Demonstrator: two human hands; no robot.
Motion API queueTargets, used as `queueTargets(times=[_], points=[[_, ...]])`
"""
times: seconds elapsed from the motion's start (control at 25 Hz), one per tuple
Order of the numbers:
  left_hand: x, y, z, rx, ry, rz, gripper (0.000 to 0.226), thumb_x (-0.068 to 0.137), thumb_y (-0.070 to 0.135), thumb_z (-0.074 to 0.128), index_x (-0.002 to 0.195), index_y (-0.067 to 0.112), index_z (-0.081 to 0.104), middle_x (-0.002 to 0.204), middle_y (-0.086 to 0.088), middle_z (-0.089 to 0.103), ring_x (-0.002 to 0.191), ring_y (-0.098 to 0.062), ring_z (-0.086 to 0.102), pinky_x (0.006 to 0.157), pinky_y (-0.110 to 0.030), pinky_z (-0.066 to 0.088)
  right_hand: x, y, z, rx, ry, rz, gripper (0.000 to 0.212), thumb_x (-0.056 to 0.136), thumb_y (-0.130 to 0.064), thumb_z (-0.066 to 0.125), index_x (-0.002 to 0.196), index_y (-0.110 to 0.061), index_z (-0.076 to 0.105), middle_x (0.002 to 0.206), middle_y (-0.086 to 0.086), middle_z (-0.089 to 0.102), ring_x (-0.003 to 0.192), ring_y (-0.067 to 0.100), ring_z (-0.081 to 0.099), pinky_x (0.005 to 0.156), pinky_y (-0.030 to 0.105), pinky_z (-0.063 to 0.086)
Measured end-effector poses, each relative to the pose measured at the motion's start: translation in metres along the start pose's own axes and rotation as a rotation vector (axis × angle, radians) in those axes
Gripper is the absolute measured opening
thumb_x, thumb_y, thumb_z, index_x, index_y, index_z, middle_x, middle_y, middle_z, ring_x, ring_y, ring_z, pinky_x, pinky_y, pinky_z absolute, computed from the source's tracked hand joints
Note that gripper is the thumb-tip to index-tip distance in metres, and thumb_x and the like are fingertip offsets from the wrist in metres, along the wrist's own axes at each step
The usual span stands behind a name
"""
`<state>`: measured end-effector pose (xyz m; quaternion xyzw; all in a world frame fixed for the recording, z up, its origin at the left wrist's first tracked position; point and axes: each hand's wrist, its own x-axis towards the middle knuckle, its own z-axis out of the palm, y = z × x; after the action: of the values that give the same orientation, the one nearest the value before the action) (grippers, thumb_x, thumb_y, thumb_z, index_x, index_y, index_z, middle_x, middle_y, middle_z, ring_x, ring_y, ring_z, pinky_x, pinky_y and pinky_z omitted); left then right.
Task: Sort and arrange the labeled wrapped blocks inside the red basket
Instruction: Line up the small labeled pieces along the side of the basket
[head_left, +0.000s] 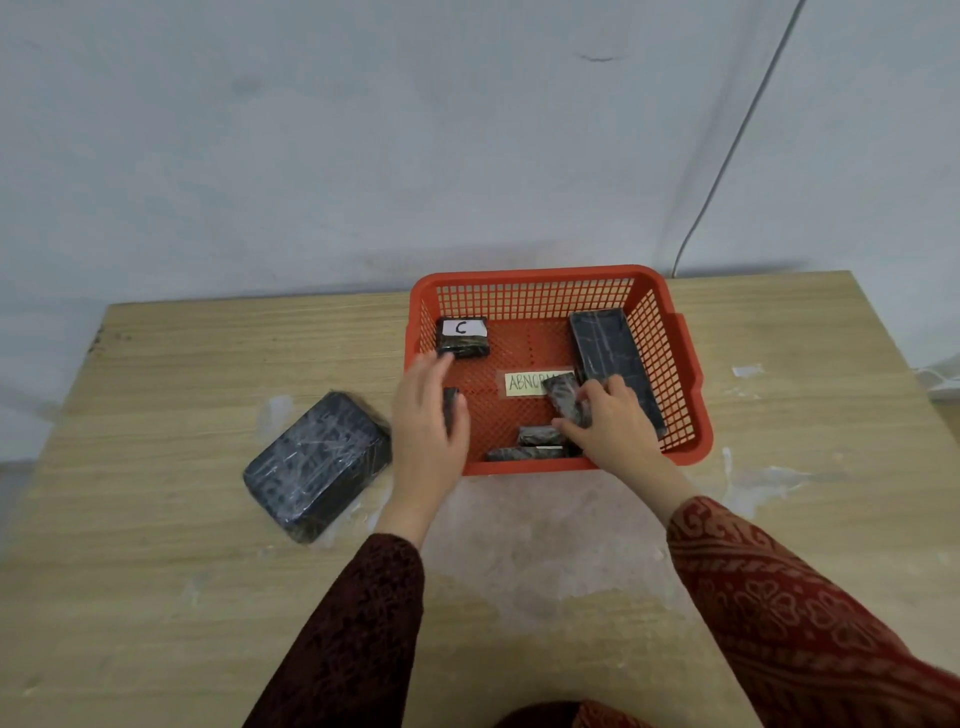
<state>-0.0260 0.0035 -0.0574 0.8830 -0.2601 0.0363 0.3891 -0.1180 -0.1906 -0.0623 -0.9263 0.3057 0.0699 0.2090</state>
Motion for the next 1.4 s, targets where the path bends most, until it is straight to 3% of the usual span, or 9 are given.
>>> queueTargets(times=[0.2,0.28,0.36,0.48,0.64,0.84,1.08,1.28,1.4], points=[[-0.005,-0.011,0.021,0.203,-0.033,0.044,0.031,0.091,0.019,0.057,0.119,0.009,0.062,0.137,-0.014,0.054,0.137,-0.03,0.039,0.115,-0.05,0.028,0.019,-0.01,-0.004,-0.082,-0.134,0.041,0.059,0.076,-0.036,0.074,0.118,-0.008,0.044,0.12,0.018,0.052,0.11,0.038,0.054,0.086,0.046,0.049],[-0.006,-0.012,0.023,0.27,0.003,0.003,0.029,0.09,0.025,0.055,0.117,0.014,0.062,0.143,-0.013,0.048,0.143,-0.029,0.029,0.12,-0.046,0.016,0.027,-0.006,-0.01,0.042,-0.136,0.063,0.044,0.082,-0.031,0.066,0.114,-0.006,0.051,0.109,0.017,0.058,0.097,0.035,0.058,0.077,0.04,0.048],[-0.007,-0.013,0.025,0.251,0.019,-0.046,0.03,0.091,0.027,0.054,0.117,0.016,0.062,0.148,-0.013,0.041,0.145,-0.028,0.025,0.119,-0.048,0.02,0.035,0.002,-0.016,0.283,-0.134,0.109,0.026,0.09,-0.027,0.051,0.103,-0.006,0.059,0.096,0.015,0.061,0.083,0.027,0.056,0.067,0.031,0.043],[-0.007,-0.014,0.026,0.198,0.039,-0.108,0.031,0.091,0.029,0.053,0.119,0.016,0.059,0.156,-0.013,0.029,0.147,-0.028,0.02,0.116,-0.043,0.026,0.045,0.013,-0.021,0.534,-0.197,0.178,0.028,0.095,-0.022,0.035,0.088,-0.009,0.059,0.089,0.012,0.058,0.078,0.023,0.055,0.056,0.028,0.044],[-0.007,-0.013,0.026,0.235,0.014,-0.122,0.031,0.092,0.028,0.052,0.118,0.015,0.061,0.156,-0.014,0.032,0.148,-0.029,0.017,0.117,-0.037,0.017,0.059,0.016,-0.022,0.587,-0.228,0.134,0.022,0.095,-0.028,0.042,0.102,-0.013,0.057,0.086,0.005,0.061,0.068,0.017,0.059,0.052,0.027,0.042],[-0.008,-0.012,0.023,0.226,0.023,-0.081,0.028,0.091,0.026,0.052,0.112,0.013,0.064,0.145,-0.016,0.047,0.146,-0.034,0.024,0.115,-0.048,0.029,0.088,-0.009,-0.015,0.663,-0.253,0.127,0.029,0.088,-0.024,0.064,0.111,-0.013,0.05,0.101,0.005,0.06,0.08,0.019,0.065,0.052,0.025,0.056],[-0.006,-0.012,0.023,0.232,0.039,-0.062,0.027,0.089,0.024,0.054,0.109,0.011,0.066,0.137,-0.016,0.054,0.144,-0.036,0.027,0.114,-0.05,0.032,0.111,-0.045,0.012,0.978,-0.143,0.321,0.031,0.081,-0.025,0.073,0.1,-0.012,0.053,0.115,0.016,0.065,0.092,0.025,0.062,0.077,0.038,0.052],[-0.007,-0.012,0.024,0.222,0.06,-0.059,0.028,0.089,0.026,0.051,0.108,0.011,0.067,0.135,-0.014,0.055,0.143,-0.036,0.028,0.113,-0.048,0.033,0.105,-0.064,0.032,1.264,-0.189,0.435,0.065,0.079,-0.001,0.071,0.128,-0.015,0.031,0.121,0.012,0.05,0.093,0.024,0.06,0.054,0.027,0.053],[-0.007,-0.014,0.026,0.223,0.066,-0.054,0.027,0.09,0.025,0.052,0.107,0.011,0.067,0.135,-0.014,0.055,0.144,-0.035,0.028,0.114,-0.045,0.031,0.104,-0.067,0.043,1.194,-0.075,0.419,0.063,0.082,-0.004,0.069,0.132,-0.018,0.033,0.124,0.01,0.05,0.108,0.029,0.057,0.066,0.036,0.058]])
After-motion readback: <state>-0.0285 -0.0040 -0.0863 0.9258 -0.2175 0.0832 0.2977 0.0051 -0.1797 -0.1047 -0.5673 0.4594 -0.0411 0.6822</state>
